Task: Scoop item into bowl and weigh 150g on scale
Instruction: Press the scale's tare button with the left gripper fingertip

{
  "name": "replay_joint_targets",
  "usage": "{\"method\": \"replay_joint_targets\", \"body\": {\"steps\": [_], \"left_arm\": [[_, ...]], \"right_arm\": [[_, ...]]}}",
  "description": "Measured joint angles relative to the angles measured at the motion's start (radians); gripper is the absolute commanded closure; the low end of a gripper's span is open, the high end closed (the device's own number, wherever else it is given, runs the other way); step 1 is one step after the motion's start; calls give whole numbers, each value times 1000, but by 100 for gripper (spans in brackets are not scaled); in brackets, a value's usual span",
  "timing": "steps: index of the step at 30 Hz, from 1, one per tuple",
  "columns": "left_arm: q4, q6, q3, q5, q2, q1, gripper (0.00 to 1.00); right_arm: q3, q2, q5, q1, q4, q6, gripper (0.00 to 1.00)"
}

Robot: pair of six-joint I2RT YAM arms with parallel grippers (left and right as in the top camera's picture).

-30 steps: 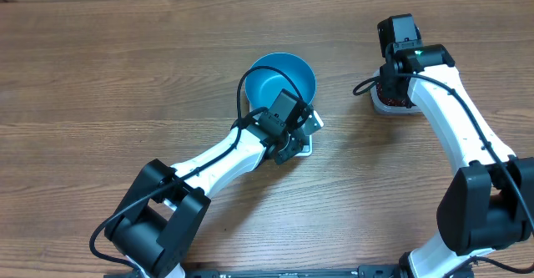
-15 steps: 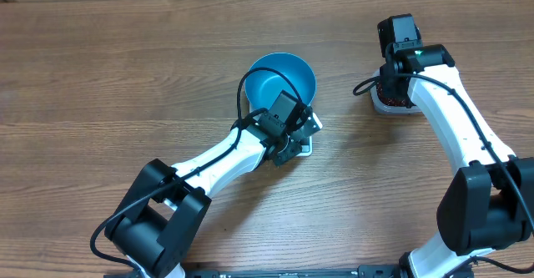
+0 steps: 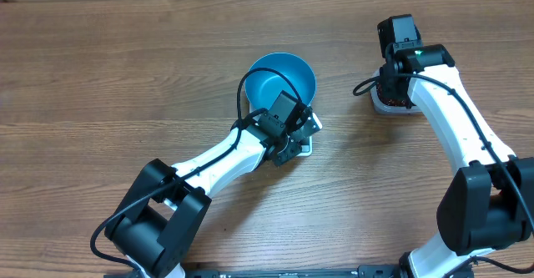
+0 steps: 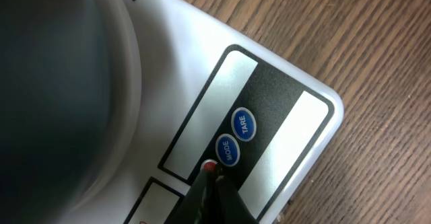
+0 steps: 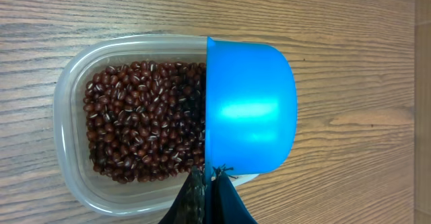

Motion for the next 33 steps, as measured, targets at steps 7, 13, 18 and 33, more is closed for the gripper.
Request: {"method": "replay_joint_targets", "body": {"steps": [7, 13, 18, 33], "left_arm": [[22, 0, -2, 0, 21, 0, 96], [23, 0, -2, 0, 23, 0, 96], [23, 0, -2, 0, 23, 0, 96], [43, 0, -2, -8, 31, 0, 96]], "right_arm": [[0, 0, -12, 0, 0, 0, 96], [0, 0, -16, 0, -10, 0, 96], [0, 0, -16, 0, -10, 0, 96], [0, 0, -16, 0, -11, 0, 96]]}}
